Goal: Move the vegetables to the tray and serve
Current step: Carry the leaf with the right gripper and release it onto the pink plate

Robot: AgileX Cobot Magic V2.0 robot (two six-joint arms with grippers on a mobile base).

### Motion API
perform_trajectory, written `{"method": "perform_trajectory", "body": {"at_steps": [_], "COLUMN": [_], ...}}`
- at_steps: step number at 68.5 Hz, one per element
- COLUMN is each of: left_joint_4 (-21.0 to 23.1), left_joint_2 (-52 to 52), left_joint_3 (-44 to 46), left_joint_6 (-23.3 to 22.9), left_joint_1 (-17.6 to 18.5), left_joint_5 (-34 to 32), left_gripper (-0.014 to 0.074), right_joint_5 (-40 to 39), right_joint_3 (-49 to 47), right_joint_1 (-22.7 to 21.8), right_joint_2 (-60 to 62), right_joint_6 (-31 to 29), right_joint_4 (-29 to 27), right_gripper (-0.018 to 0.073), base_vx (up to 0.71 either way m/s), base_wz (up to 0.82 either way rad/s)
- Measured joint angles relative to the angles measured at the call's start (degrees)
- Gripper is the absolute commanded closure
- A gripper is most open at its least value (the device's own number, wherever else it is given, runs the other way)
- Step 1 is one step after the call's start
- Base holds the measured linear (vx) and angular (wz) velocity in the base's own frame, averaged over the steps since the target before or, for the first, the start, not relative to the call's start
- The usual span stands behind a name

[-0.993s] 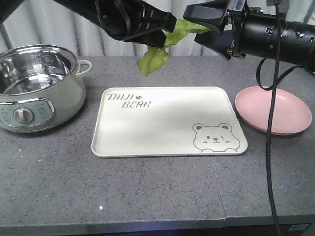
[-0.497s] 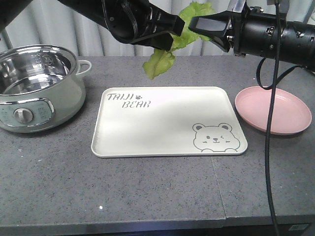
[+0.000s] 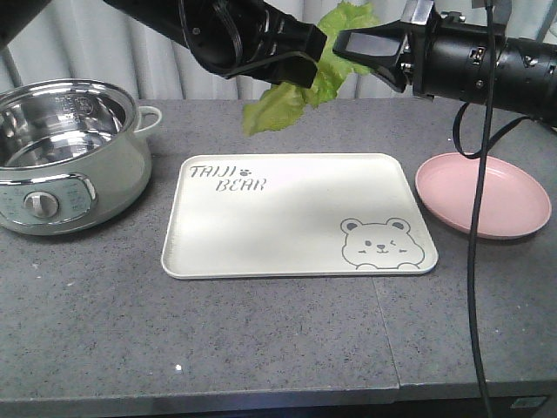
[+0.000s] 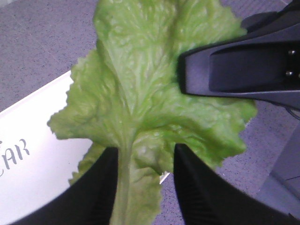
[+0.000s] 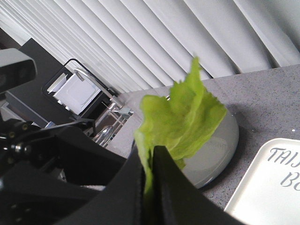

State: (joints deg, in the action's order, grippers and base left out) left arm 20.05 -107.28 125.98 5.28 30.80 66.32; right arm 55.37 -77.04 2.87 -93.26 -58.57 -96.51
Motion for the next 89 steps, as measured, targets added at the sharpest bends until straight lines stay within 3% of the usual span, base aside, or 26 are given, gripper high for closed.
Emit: {"method": "perform_trajectory", "body": {"at_steps": [6, 14, 25, 36, 43, 53, 89], "left_joint_4": [-0.1, -2.4, -9.8, -16.4, -20.1, -22.7, -23.1], "left_joint_2": [1.3, 3.1, 5.7, 6.7, 6.8, 6.8, 6.8], "left_joint_3": [0.0, 0.0, 0.0, 0.0, 0.0, 0.0, 0.0], "left_joint_6": [0.0, 0.0, -0.1, -1.4, -2.6, -3.0, -3.1], "left_joint_1": [0.0, 0.0, 0.0, 0.0, 0.0, 0.0, 0.0], "left_joint_5": [0.0, 0.9, 4.7, 6.6, 6.6, 6.7, 6.7], "left_gripper": [0.0101, 0.0094, 0.0094, 0.0111, 0.0134, 0.0173, 0.0210], "right_joint_5": [0.0, 0.6, 2.3, 2.2, -0.6, -5.7, -14.8], "right_joint_3": [0.0, 0.0, 0.0, -0.2, -0.2, -0.2, -3.9], "right_joint_1": [0.0, -1.4, -8.8, -18.2, -21.6, -22.2, -22.2], "right_joint_2": [0.0, 0.4, 1.4, 1.4, 1.3, -0.5, -17.7], "right_joint_6": [-0.4, -1.5, -1.7, 0.0, 0.4, 0.1, -2.1], "right_joint_4": [0.0, 0.2, 0.5, 6.9, 13.4, 17.7, 18.6], "right_gripper": [0.0565, 0.0565, 0.0565, 0.0565, 0.0565, 0.0565, 0.0555], "base_vx": [0.00, 0.00, 0.00, 0.00, 0.00, 0.00, 0.00], "base_wz": [0.00, 0.00, 0.00, 0.00, 0.00, 0.00, 0.00]}}
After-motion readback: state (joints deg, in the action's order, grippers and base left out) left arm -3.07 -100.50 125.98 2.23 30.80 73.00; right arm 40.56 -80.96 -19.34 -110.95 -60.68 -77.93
